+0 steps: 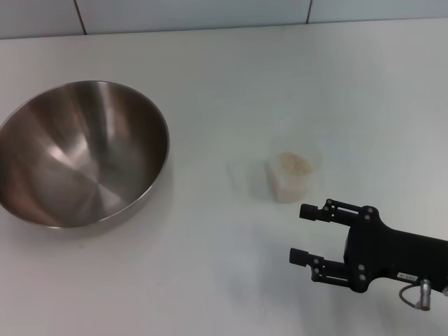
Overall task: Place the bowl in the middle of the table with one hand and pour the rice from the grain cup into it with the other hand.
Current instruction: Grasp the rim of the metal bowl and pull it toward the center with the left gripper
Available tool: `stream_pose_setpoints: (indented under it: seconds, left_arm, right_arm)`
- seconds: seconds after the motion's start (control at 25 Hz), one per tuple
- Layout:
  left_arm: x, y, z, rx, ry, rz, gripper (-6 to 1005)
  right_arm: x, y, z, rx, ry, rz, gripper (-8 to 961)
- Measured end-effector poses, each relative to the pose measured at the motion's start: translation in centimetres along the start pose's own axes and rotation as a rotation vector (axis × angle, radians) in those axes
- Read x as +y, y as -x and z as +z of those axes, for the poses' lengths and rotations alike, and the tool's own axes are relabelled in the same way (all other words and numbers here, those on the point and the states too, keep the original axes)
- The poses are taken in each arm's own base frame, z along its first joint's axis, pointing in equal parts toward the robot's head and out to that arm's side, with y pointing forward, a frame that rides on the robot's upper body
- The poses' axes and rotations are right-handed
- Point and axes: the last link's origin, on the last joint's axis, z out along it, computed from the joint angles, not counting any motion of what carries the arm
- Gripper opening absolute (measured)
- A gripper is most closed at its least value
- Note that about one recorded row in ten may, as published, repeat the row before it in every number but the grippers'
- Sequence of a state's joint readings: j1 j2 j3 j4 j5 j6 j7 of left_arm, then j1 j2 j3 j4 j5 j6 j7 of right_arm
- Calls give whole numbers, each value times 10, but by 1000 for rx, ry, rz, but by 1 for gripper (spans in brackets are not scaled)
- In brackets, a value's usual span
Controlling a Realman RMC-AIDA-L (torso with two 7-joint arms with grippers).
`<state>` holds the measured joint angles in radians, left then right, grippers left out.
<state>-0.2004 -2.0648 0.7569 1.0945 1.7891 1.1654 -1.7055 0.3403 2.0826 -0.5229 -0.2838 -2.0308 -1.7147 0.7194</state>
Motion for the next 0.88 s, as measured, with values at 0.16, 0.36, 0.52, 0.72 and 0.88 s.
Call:
stream_pose_setpoints:
  seconds: [0.16, 0.36, 0.52, 0.72, 0.88]
  left_arm:
    - [2, -2, 4, -113, 8, -19, 814]
    - [9, -10, 7, -212, 40, -32, 813]
    - [12, -12, 12, -289, 48, -31, 813]
    - [14, -12, 17, -356, 48, -19, 813]
    - [13, -12, 21, -393, 33, -15, 813]
  right_arm:
    - [-1, 1, 1, 0, 1, 1, 703]
    - [-2, 1, 2, 0, 3, -1, 703]
    - [-3, 2, 3, 1, 4, -2, 704]
    - [-4, 2, 3, 2, 3, -2, 704]
    - [-4, 2, 3, 3, 2, -2, 704]
